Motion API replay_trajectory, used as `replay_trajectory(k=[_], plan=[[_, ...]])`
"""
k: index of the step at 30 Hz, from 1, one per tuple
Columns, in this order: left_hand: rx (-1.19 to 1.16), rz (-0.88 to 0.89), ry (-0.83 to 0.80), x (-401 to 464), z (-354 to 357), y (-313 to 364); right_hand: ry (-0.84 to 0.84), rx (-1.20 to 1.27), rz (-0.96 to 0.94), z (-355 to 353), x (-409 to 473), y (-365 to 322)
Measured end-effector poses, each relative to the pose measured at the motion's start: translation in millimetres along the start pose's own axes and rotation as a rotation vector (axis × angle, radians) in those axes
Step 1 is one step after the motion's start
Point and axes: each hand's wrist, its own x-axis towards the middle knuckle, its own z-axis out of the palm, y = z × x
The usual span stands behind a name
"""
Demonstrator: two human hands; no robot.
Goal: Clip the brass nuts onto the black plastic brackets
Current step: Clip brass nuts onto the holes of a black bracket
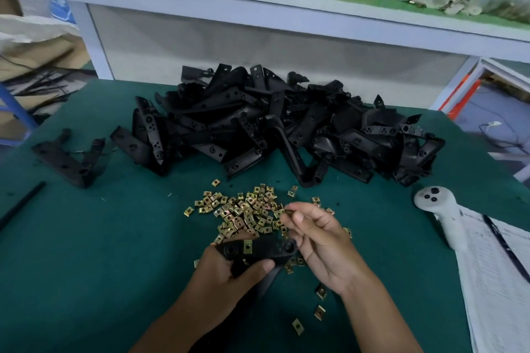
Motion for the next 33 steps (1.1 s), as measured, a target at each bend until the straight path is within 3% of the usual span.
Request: replay_trajectory(k=[10,33], plan=[[0.081,0.051,0.052,-1,-2,1,-0.094,-0.137,-0.108,12,-3,-4],[0.263,0.138,0.087,1,-1,-5,-0.148,-0.316,-0.092,12,-9,-4]])
